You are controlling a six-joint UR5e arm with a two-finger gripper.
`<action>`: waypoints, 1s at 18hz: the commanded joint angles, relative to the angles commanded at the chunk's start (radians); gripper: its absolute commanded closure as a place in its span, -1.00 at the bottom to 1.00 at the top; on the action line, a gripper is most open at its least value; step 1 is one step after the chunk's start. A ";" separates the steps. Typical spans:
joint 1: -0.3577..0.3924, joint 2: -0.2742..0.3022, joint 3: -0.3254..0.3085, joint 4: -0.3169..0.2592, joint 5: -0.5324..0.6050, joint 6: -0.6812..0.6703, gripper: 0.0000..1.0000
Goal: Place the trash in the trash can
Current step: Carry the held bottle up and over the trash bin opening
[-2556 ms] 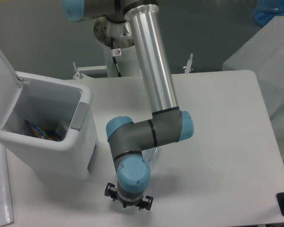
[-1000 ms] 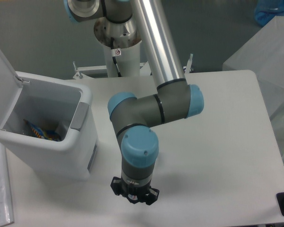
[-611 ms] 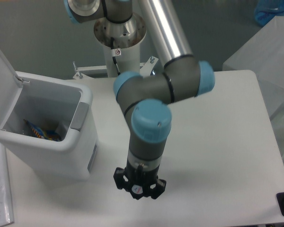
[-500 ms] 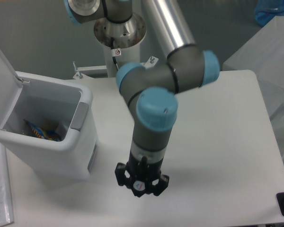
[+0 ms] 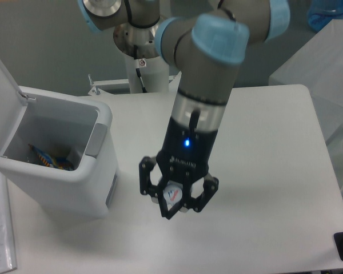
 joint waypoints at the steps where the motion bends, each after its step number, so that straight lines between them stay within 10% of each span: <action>1: 0.000 0.014 0.000 0.000 -0.018 0.000 0.72; 18: -0.041 0.215 -0.106 0.012 -0.321 -0.035 0.72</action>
